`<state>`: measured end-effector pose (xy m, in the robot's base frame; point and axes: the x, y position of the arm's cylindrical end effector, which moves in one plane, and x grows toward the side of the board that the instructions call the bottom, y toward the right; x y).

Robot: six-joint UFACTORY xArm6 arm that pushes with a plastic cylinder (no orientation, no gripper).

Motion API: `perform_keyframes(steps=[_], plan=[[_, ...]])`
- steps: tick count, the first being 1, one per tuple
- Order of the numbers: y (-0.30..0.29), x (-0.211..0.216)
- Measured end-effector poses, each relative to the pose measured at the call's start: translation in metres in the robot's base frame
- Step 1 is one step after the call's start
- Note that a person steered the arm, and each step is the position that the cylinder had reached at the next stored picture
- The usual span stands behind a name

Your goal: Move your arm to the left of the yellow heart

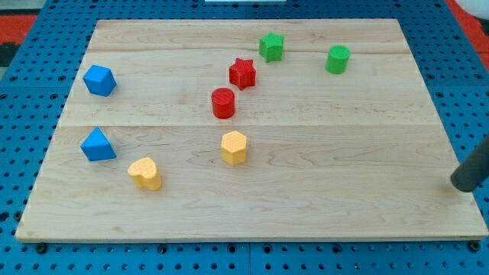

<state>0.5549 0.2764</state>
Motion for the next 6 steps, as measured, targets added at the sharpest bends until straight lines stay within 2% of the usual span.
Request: perform_keyframes(steps=[1, 2, 3, 5, 6], plan=[[-0.089, 0.04], [-0.12, 0.062], [-0.137, 0.064], [-0.344, 0.057], [-0.454, 0.04]])
